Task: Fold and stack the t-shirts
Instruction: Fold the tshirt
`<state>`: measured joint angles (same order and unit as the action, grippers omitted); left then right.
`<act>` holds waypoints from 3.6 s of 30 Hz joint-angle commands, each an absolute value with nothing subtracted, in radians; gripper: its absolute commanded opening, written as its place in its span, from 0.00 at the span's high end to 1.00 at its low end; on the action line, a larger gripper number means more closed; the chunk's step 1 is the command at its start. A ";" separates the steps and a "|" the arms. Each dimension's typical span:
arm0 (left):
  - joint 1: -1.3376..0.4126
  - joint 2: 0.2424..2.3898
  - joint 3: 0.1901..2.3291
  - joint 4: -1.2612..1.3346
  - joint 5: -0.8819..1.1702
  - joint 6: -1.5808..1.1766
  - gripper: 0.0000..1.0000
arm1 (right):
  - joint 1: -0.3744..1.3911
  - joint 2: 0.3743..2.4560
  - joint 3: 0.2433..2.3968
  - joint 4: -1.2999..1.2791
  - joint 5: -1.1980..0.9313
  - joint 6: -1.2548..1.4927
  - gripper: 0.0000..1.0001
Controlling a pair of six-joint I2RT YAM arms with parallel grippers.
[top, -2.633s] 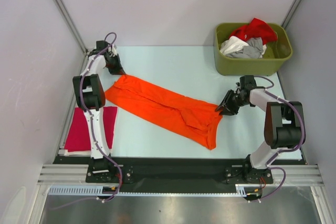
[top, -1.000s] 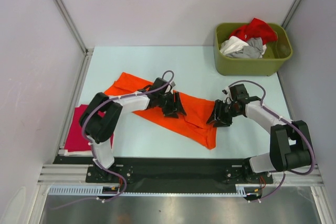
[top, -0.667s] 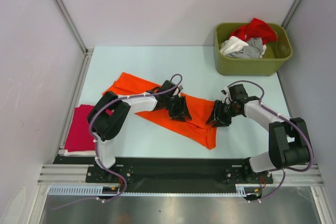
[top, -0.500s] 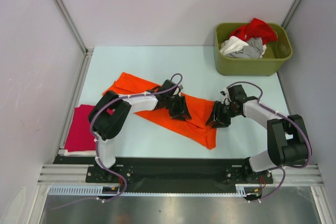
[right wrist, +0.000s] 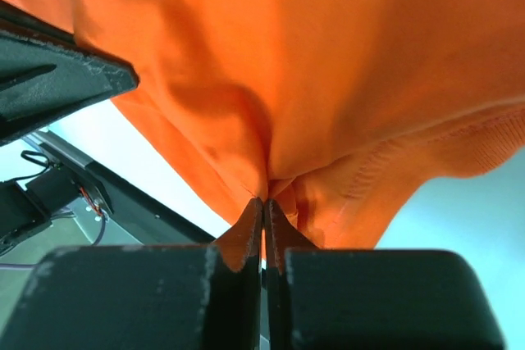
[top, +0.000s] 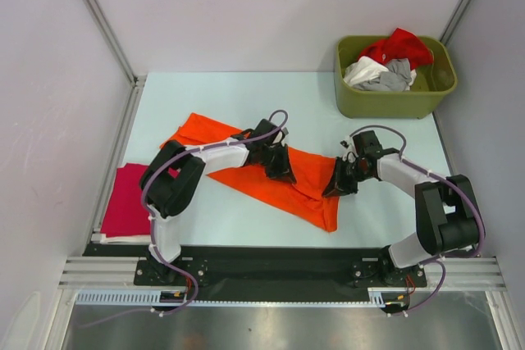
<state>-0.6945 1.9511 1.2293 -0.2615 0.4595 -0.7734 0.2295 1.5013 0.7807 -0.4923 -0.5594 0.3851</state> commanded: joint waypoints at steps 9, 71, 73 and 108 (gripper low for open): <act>-0.695 1.855 1.299 -0.390 0.408 -0.649 0.92 | 0.271 1.387 0.835 -0.581 -0.626 0.387 1.00; -0.680 1.810 1.213 -0.443 0.425 -0.586 0.87 | 0.347 1.400 0.690 -0.431 -0.703 0.534 1.00; -0.669 1.816 1.210 -0.448 0.425 -0.581 0.85 | 0.347 1.397 0.689 -0.433 -0.700 0.534 1.00; -0.666 1.948 1.318 -0.387 0.594 -0.541 0.65 | 0.046 1.292 0.816 -0.635 -0.494 0.426 0.27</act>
